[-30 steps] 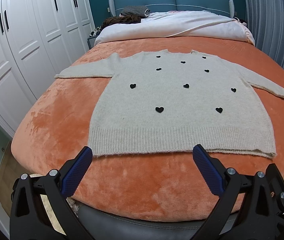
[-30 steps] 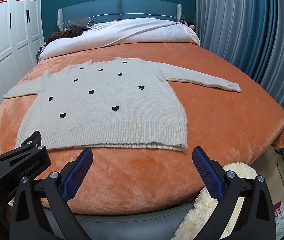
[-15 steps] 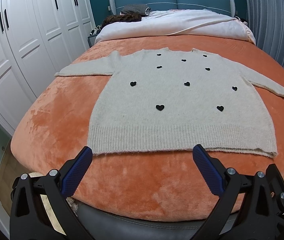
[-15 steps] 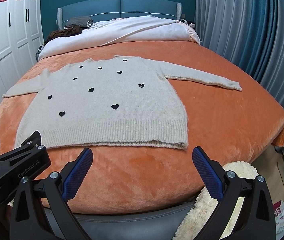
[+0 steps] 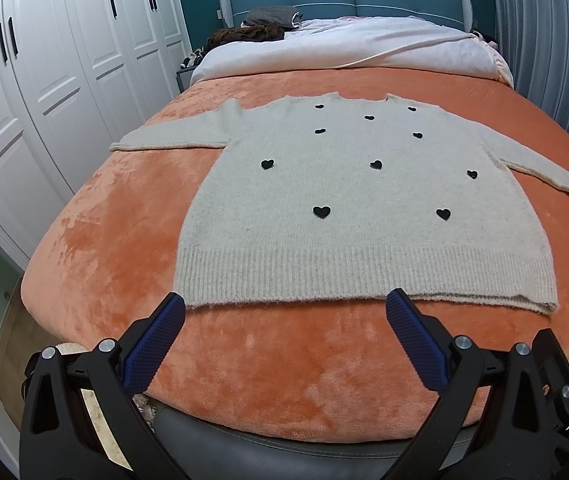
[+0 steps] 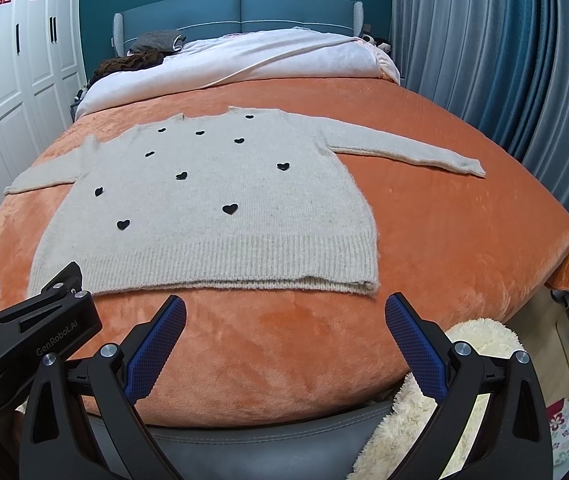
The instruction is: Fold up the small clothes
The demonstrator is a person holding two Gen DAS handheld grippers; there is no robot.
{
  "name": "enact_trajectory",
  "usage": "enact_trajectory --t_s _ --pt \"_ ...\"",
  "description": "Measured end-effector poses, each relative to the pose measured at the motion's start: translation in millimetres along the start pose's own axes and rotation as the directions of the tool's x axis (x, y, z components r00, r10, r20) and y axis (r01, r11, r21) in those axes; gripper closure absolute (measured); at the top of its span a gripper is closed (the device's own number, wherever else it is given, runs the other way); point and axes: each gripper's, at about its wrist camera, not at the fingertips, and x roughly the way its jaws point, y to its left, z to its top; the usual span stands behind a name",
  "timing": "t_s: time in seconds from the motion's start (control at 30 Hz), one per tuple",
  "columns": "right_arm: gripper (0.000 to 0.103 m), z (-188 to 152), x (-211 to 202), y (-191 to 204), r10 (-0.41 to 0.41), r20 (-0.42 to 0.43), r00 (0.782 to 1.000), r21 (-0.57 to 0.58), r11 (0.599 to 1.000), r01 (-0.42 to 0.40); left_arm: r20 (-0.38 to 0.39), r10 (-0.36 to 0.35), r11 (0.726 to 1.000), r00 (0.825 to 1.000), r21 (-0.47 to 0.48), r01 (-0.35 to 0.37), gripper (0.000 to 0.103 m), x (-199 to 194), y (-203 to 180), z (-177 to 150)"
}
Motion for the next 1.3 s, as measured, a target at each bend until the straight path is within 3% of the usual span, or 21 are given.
enact_trajectory --t_s 0.3,0.47,0.57,0.77,0.83,1.03,1.2,1.27,1.3 --pt "0.005 -1.0 2.2 0.6 0.011 -0.006 1.000 -0.002 1.000 -0.011 -0.007 -0.002 1.000 1.000 -0.002 0.002 0.005 2.1 0.4 -0.7" --pt "0.005 8.2 39.3 -10.6 0.146 -0.107 0.983 0.006 0.989 -0.147 -0.067 -0.055 0.995 0.996 -0.084 0.049 0.005 19.2 11.9 -0.3" --pt "0.005 31.7 71.2 -49.0 0.126 -0.119 0.985 0.089 0.989 -0.116 -0.091 -0.077 0.993 0.993 -0.101 0.068 0.005 32.1 17.6 4.9" --pt "0.005 106.0 160.1 -164.1 0.049 -0.123 0.991 0.276 0.961 -0.014 -0.140 -0.108 0.989 0.984 -0.116 0.092 0.005 63.1 19.2 18.8" --pt "0.005 128.0 193.0 -207.2 0.031 -0.110 0.994 0.357 0.934 0.010 -0.144 -0.114 0.989 0.983 -0.114 0.098 0.005 70.8 14.4 22.2" --pt "0.005 167.4 277.1 -318.9 -0.050 -0.132 0.990 0.603 0.788 0.120 -0.144 -0.140 0.990 0.980 -0.057 0.133 0.005 95.9 -6.0 34.5" --pt "0.005 173.0 330.0 -363.6 -0.086 -0.201 0.976 0.700 0.685 0.204 -0.153 -0.191 0.981 0.970 -0.064 0.184 0.005 120.0 -15.9 48.2" --pt "0.005 176.3 335.0 -367.4 -0.119 -0.168 0.979 0.728 0.654 0.205 -0.154 -0.192 0.981 0.969 -0.065 0.184 0.005 128.4 -18.4 53.4" --pt "0.011 181.5 336.8 -366.2 -0.135 -0.153 0.979 0.726 0.657 0.204 -0.155 -0.188 0.982 0.970 -0.065 0.180 0.005 133.6 -19.8 56.4"
